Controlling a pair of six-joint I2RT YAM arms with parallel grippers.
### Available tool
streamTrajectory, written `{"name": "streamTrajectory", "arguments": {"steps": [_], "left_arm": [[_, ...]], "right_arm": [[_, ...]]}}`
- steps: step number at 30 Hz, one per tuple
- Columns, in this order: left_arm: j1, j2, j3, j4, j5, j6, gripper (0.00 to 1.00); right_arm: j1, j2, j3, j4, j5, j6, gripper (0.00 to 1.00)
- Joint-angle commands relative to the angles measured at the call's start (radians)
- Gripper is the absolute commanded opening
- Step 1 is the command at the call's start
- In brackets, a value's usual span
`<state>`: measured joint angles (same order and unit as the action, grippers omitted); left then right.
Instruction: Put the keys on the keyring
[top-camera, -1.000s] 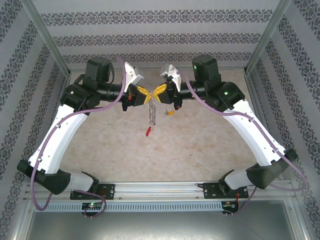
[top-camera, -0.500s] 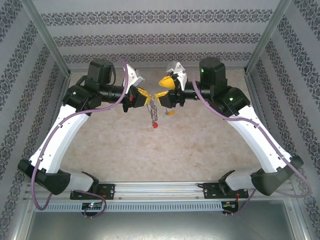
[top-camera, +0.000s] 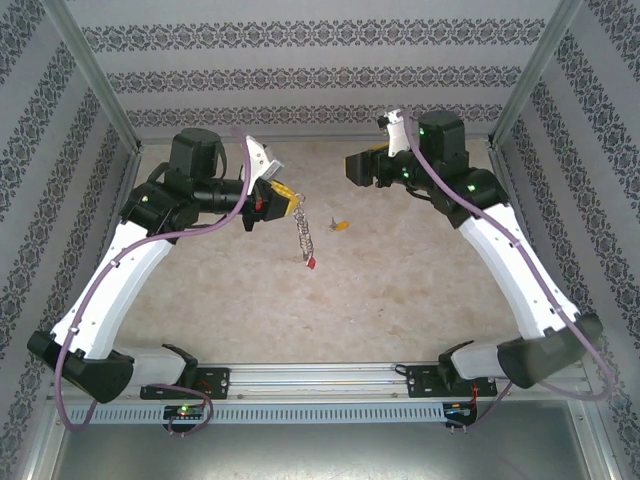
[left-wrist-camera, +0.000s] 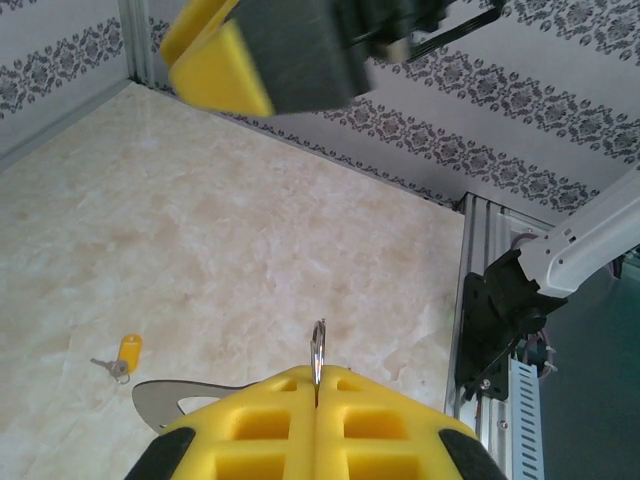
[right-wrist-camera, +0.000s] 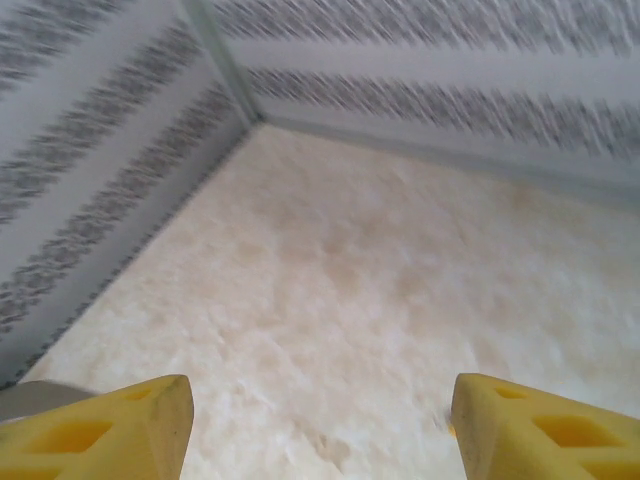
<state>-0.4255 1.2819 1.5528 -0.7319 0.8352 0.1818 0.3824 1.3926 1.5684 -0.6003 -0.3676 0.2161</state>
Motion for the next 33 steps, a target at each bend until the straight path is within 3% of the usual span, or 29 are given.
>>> {"name": "streamTrajectory", "arguments": {"steps": [1,8,20,33], "left_arm": [[0.006,-0.056,-0.057,0.077,-0.028,-0.04,0.0],[0.009,-0.136,-0.177,0.126,-0.079,-0.099,0.0],[0.011,-0.297,-0.362,0.201,-0.226,-0.21,0.0],[0.011,-0.352,-0.429,0.214,-0.256,-0.228,0.0]], "right_arm": [[-0.026,0.065,-0.036,-0.161,0.089,0.106,0.68],[-0.001,0.247,-0.082,-0.149,0.18,0.073,0.66],[0.138,0.633,0.186,-0.219,0.348,0.006,0.64],[0.194,0.818,0.296,-0.274,0.455,0.032,0.55]]}}
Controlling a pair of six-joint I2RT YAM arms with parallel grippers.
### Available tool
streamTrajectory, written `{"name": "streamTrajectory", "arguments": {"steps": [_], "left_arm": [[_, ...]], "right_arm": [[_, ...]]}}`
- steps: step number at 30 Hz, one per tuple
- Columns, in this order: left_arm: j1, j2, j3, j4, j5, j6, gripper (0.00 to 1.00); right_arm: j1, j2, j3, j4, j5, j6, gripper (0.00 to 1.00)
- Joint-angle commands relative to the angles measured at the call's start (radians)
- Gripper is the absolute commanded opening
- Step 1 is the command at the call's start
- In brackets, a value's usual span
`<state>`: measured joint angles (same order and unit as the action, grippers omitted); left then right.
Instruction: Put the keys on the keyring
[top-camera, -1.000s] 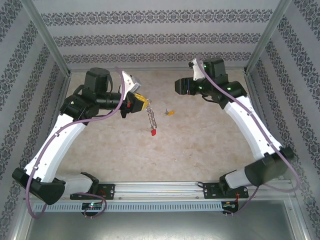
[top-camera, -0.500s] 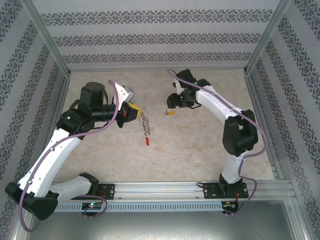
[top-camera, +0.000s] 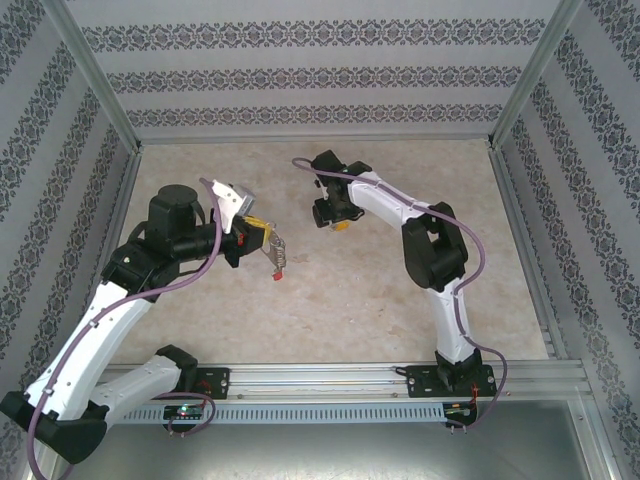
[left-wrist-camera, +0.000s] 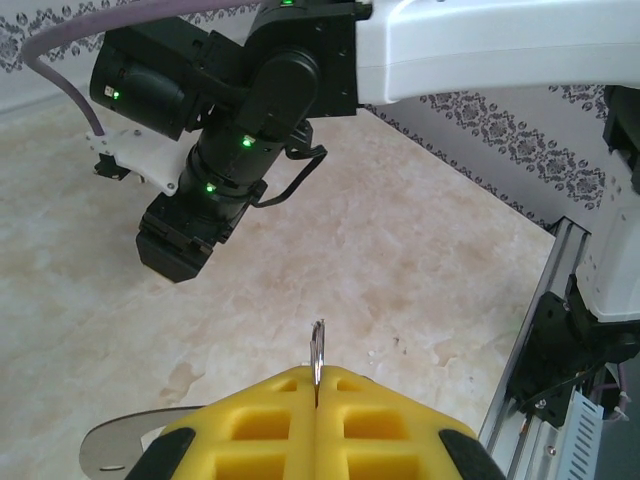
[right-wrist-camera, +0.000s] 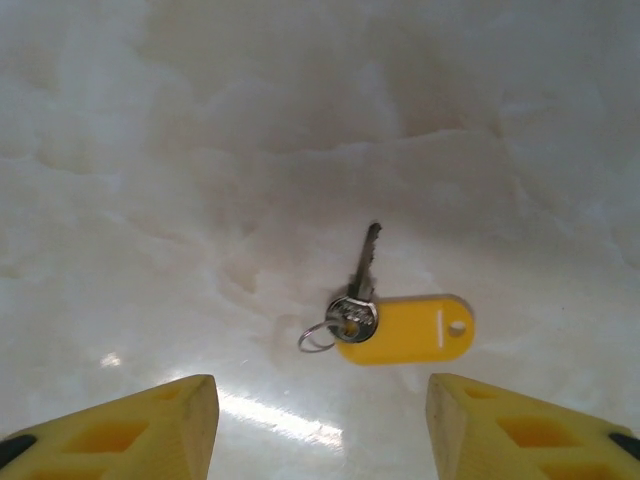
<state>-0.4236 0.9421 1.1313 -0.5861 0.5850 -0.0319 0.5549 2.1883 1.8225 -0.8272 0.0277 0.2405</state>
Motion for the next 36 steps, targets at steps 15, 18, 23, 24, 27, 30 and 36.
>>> {"name": "streamTrajectory", "arguments": {"steps": [15,18,23,24,27,30,36], "left_arm": [[0.014,0.033,0.0,0.071,0.021,0.019,0.0],[0.02,0.037,0.0,0.081,0.027,0.017,0.0],[0.028,0.048,0.002,0.089,0.041,0.016,0.0],[0.03,0.049,0.002,0.091,0.042,0.015,0.0],[0.034,0.055,0.003,0.095,0.044,0.015,0.0],[0.036,0.061,0.002,0.098,0.047,0.014,0.0],[0.041,0.072,0.002,0.105,0.051,0.01,0.0]], "right_arm": [[0.045,0.111,0.081,-0.079,0.099,0.027,0.43],[0.046,0.112,0.074,-0.075,0.104,0.036,0.39],[0.044,0.118,0.079,-0.078,0.109,0.029,0.34],[0.042,0.119,0.079,-0.077,0.108,0.029,0.34],[0.039,0.121,0.079,-0.078,0.106,0.029,0.33],[0.034,0.123,0.077,-0.077,0.105,0.026,0.3],[0.027,0.126,0.077,-0.075,0.102,0.023,0.3]]}}
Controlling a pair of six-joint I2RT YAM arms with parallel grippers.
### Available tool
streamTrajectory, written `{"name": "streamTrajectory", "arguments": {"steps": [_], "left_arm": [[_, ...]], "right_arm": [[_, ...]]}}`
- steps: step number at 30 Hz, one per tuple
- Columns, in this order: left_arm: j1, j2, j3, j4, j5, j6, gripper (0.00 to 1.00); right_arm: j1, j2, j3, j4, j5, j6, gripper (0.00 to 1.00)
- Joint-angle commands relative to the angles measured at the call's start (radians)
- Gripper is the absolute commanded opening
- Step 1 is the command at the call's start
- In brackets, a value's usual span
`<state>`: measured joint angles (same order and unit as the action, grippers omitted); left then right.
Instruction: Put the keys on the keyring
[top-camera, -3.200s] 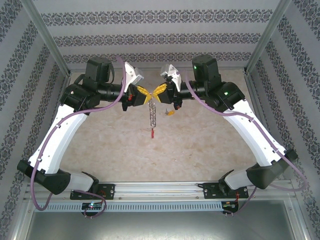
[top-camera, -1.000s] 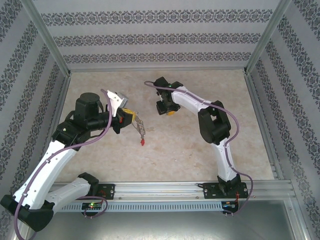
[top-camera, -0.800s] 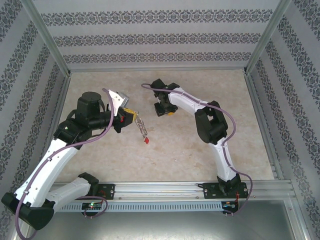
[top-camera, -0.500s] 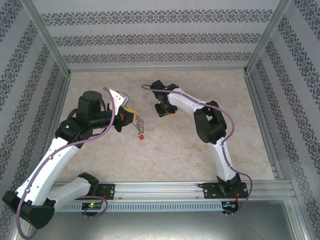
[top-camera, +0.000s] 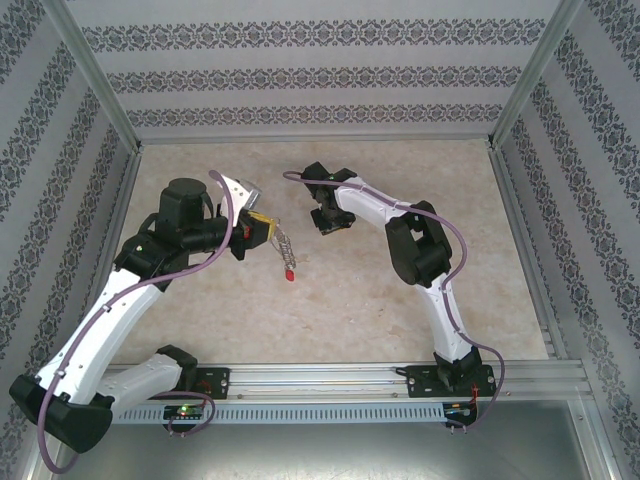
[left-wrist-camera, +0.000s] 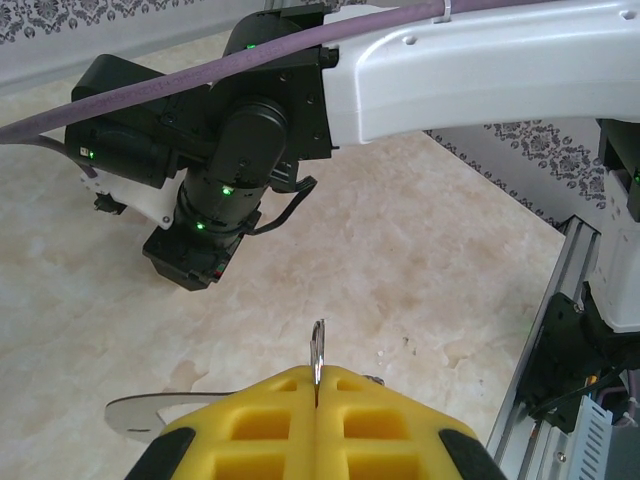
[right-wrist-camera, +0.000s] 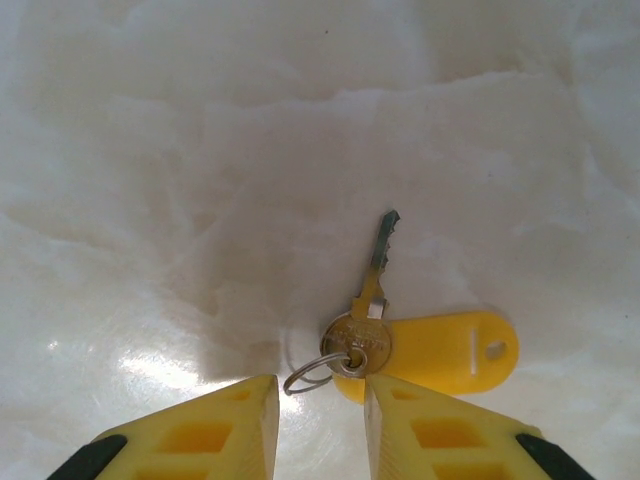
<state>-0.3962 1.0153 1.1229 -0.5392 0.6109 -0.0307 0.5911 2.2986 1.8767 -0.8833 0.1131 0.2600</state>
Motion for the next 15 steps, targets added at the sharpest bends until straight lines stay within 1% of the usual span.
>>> {"name": "streamTrajectory", "arguments": {"steps": [1,3,5,15], "left_arm": [[0.014,-0.001,0.011,0.06,0.026,0.008,0.0],[0.014,0.005,0.012,0.062,0.026,0.009,0.0],[0.015,0.009,0.015,0.064,0.026,0.009,0.0],[0.017,0.028,0.029,0.07,0.032,0.008,0.0]], "right_arm": [[-0.01,0.017,0.025,-0.019,0.017,0.003,0.29],[-0.011,0.018,0.029,-0.021,0.018,0.001,0.28],[-0.013,0.017,0.031,-0.02,0.023,-0.003,0.24],[-0.022,0.006,0.033,-0.024,0.04,-0.007,0.13]]}}
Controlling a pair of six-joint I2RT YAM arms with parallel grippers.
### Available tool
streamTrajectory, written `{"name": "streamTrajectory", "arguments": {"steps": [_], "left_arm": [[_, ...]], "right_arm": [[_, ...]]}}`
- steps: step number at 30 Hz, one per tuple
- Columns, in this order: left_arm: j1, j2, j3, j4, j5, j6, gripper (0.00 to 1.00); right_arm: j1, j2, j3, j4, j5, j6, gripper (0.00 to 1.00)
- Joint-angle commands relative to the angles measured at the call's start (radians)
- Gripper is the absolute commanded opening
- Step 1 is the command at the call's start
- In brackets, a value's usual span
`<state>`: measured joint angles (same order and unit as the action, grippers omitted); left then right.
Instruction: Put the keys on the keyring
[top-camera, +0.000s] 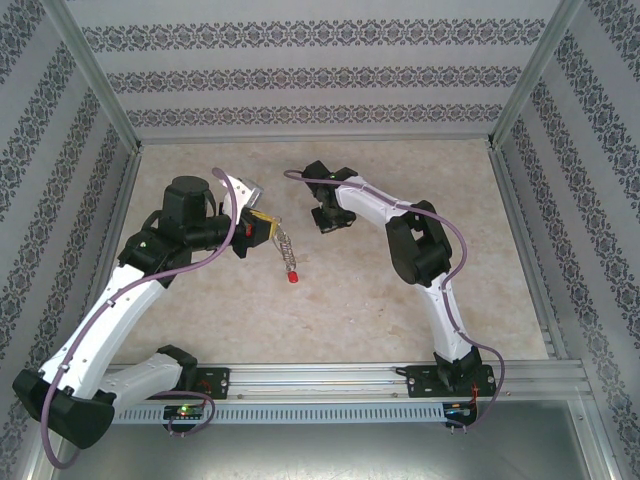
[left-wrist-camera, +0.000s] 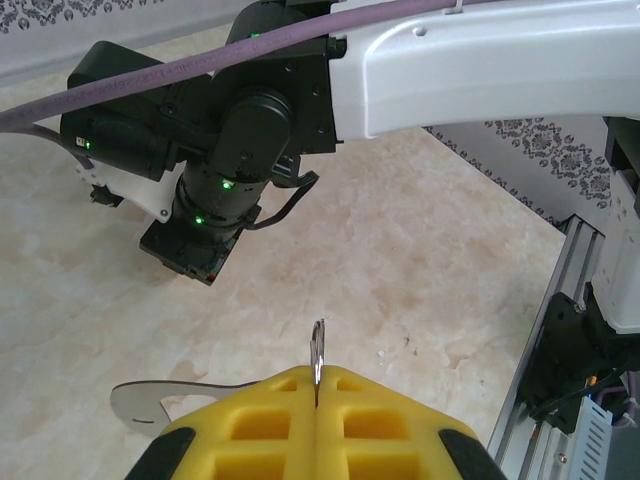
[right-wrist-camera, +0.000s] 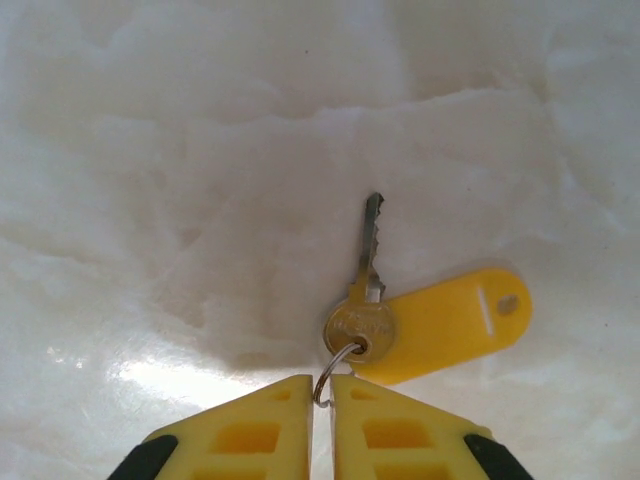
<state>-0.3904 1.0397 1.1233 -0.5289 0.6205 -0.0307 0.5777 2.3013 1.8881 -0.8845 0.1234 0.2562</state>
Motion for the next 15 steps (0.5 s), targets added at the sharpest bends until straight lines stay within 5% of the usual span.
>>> {"name": "streamTrajectory", "arguments": {"steps": [1,15], "left_arm": [[0.011,0.006,0.03,0.06,0.023,0.009,0.0],[0.012,0.023,0.056,0.048,0.028,0.017,0.0]], "right_arm": [[-0.01,0.003,0.021,-0.023,0.029,-0.003,0.12],[-0.023,-0.038,-0.013,-0.013,0.035,-0.006,0.03]]}}
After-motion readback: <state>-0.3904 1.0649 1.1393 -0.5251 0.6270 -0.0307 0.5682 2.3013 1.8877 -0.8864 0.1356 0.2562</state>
